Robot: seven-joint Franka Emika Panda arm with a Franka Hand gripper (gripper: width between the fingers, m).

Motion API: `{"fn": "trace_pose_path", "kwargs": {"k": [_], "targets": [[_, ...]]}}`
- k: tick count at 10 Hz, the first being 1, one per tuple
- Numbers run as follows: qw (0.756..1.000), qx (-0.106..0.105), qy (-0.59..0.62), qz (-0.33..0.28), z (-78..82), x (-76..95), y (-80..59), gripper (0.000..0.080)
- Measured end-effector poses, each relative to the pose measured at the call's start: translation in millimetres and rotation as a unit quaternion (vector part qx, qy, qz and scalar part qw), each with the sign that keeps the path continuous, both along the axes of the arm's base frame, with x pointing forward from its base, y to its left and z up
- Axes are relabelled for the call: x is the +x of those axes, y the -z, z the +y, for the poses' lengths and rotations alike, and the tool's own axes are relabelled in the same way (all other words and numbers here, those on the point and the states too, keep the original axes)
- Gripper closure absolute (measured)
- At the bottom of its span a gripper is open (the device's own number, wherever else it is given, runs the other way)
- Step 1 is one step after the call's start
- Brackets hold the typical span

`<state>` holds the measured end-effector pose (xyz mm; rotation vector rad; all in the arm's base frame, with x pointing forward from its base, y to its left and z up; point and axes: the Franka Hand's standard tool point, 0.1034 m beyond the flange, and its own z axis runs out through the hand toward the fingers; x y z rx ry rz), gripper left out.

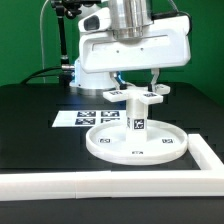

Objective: Assemble round table

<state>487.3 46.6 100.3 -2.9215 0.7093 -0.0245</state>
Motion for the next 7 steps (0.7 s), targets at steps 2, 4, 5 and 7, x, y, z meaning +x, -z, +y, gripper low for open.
{"fn": "trace_pose_path", "kwargs": {"k": [2, 4, 5, 7], "targets": [[0.998, 0.004, 0.065, 0.008, 0.1, 0.1, 0.0, 0.0354], [0.984, 0.015, 0.177, 0.02, 0.4, 0.6, -0.1, 0.0354], [0.975, 0.017, 0.222, 0.024, 0.8, 0.9, -0.4, 0.0354], [0.938, 0.03, 0.343, 0.034, 1.4, 0.2, -0.8, 0.0354]]}}
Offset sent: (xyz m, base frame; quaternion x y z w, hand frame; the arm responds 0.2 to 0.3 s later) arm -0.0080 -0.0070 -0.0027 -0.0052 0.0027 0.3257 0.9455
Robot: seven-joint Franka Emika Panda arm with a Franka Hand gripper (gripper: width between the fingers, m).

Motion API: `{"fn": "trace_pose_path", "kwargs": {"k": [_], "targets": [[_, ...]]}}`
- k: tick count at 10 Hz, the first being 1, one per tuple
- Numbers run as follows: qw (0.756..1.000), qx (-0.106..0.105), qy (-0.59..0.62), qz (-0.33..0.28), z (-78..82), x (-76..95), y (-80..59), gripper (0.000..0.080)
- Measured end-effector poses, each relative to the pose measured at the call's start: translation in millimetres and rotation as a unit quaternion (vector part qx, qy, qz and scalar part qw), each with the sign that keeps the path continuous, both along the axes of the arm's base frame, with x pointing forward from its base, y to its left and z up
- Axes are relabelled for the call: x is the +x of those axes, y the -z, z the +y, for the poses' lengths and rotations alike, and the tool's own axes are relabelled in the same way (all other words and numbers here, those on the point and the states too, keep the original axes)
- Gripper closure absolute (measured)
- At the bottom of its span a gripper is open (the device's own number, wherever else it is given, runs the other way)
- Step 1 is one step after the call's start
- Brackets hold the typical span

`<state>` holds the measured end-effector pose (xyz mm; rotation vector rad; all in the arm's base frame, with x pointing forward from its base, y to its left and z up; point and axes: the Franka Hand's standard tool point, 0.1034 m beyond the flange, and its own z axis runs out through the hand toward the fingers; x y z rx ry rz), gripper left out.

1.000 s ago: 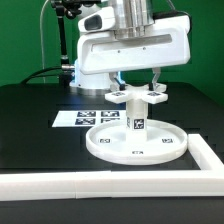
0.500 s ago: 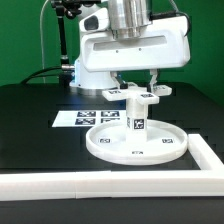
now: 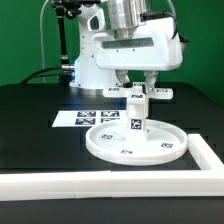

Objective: Assemble round table

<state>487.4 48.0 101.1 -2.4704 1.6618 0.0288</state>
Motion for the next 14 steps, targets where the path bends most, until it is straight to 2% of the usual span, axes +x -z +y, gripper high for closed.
{"fn": "trace_pose_path", "kwargs": {"k": [5, 8, 9, 10, 11, 14], "targets": [[0.984, 0.022, 0.175, 0.012, 1.4, 1.5, -2.4, 0.0354], [0.985, 0.024, 0.172, 0.012, 2.0, 1.5, -3.6, 0.0347], [0.987, 0.028, 0.159, 0.014, 4.0, 0.6, -12.7, 0.0202], [0.988, 0.032, 0.151, 0.008, 3.9, 2.0, -24.7, 0.0162], [0.988, 0.037, 0.148, 0.009, 5.7, 1.9, -33.0, 0.0162], [0.989, 0.035, 0.145, 0.008, 6.1, 2.0, -31.1, 0.0151]]}}
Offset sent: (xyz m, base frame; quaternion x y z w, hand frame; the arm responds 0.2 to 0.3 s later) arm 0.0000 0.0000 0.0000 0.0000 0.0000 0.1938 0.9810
